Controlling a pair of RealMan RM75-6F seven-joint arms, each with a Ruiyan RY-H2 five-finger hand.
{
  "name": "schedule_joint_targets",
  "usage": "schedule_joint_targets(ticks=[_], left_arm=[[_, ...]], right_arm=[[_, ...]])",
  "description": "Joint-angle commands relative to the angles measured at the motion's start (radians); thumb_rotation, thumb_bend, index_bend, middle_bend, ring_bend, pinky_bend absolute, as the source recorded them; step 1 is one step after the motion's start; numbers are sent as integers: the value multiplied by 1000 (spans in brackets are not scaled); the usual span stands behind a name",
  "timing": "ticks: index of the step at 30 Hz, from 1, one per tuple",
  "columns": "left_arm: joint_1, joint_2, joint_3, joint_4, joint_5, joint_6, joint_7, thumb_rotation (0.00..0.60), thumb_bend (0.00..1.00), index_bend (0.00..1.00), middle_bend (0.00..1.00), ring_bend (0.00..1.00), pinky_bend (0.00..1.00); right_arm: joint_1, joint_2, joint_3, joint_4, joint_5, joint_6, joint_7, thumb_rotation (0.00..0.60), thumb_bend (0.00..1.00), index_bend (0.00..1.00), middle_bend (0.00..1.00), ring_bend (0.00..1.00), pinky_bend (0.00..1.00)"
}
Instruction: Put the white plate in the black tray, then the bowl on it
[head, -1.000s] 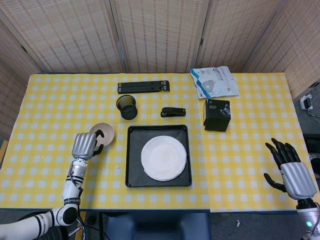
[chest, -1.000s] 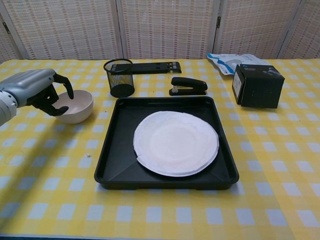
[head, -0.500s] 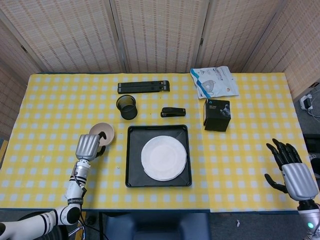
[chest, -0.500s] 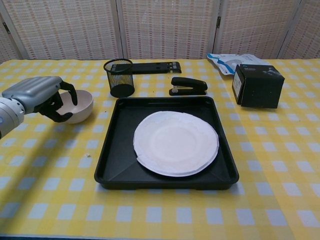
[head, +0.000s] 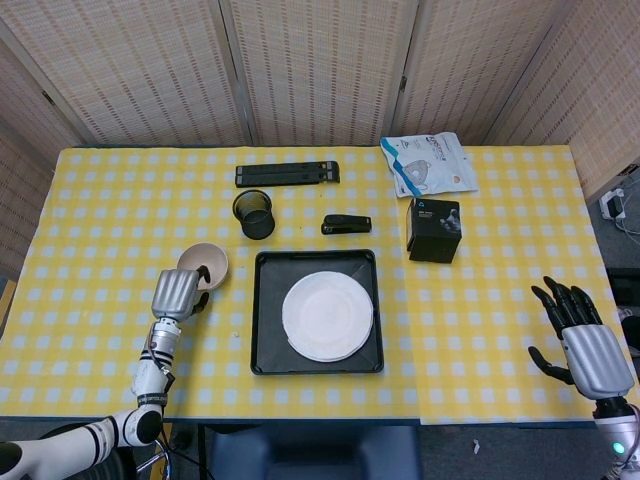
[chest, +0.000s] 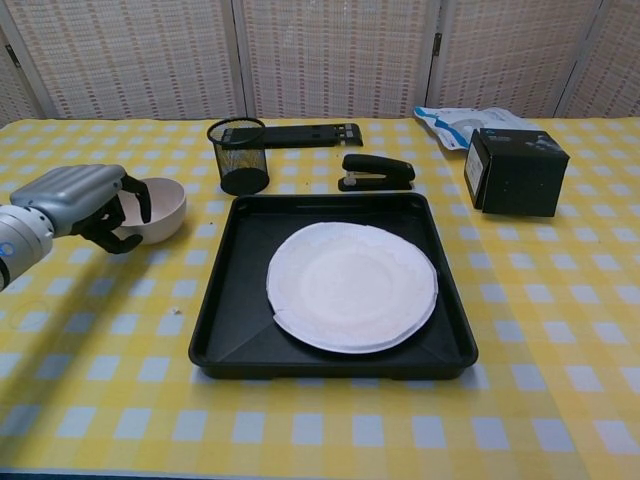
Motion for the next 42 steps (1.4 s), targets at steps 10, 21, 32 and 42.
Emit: schedule_joint_targets(ticks=[10, 21, 32, 42], left_arm=[[-7, -12, 9, 35, 31, 0, -54, 600, 624, 681, 1000, 1000, 1000], [30, 62, 61, -208, 169, 138, -8, 600, 635, 683, 1000, 1000, 1000], [19, 25, 72, -387, 185, 166, 123, 600, 643, 686, 1000, 1000, 1000], [-50, -93, 51, -404, 166, 124, 226, 600, 644, 689, 1000, 1000, 1000]], right_arm=[[3, -2, 0, 0, 5, -6, -7, 600, 340, 0, 0, 0, 0], [-6, 3, -14, -4, -27, 16, 4, 600, 340, 0, 0, 0, 0], [-15, 12, -34, 1, -73, 43, 37, 600, 340, 0, 0, 0, 0], [-25, 27, -42, 12, -84, 63, 75, 600, 340, 0, 0, 0, 0]])
